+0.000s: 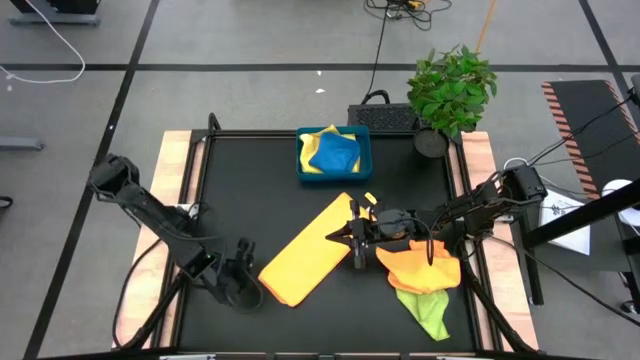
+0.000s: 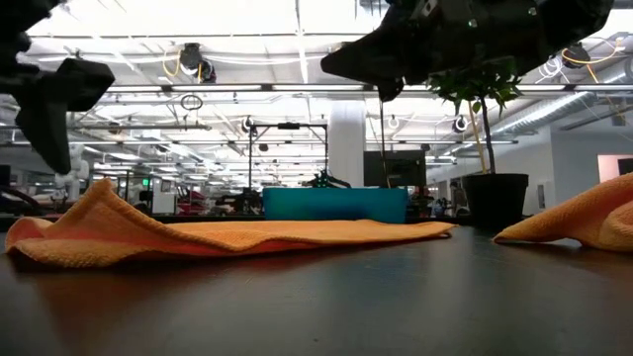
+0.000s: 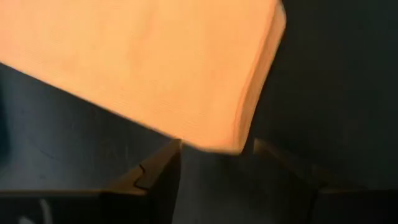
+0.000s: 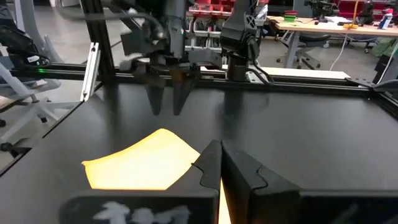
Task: Fold microfiber towels
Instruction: Fold the left orange microfiber towel
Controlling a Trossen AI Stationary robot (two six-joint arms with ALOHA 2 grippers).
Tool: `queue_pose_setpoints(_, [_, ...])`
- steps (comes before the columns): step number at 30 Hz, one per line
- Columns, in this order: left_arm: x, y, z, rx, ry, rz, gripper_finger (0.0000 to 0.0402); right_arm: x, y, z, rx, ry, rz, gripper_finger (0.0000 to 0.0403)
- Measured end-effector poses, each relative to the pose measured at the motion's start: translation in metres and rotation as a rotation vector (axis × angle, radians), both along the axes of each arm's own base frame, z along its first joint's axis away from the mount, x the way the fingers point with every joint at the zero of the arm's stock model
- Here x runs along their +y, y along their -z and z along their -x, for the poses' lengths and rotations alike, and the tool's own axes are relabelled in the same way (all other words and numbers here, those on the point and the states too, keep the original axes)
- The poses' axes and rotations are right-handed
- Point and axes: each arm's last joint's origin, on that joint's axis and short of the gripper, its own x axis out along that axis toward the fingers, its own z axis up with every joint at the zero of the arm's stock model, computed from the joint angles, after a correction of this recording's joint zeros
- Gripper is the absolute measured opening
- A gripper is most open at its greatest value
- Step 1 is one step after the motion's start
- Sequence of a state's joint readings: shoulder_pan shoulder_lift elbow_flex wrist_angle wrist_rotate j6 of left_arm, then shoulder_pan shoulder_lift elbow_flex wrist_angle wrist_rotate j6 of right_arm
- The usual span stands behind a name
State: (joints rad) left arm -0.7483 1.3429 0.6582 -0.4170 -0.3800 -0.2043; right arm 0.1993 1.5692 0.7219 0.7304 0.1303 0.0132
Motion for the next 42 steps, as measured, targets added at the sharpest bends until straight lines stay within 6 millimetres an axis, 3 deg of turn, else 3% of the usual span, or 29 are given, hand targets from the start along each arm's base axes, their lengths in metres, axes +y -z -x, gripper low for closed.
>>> queue_pose_setpoints(17, [-0.008,0.048,-0.005,0.121,0.339,-0.499,0.0193,-0.003,-0.001,-0.001,-0.008,0.008,0.021,0.0])
queue_pose_setpoints(26, [-0.022,0.04,-0.02,-0.036,0.365,-0.454,0.0191,-0.007,0.0,-0.001,-0.007,0.024,0.028,0.0])
queue_pose_setpoints(34, [-0.031,0.037,-0.02,-0.093,0.387,-0.398,0.0191,-0.003,0.002,0.0,0.018,-0.03,0.016,0.0])
queue_pose_setpoints(42, [-0.039,0.034,-0.021,-0.137,0.456,-0.355,0.0191,0.023,0.04,-0.008,0.08,-0.136,-0.006,0.0004])
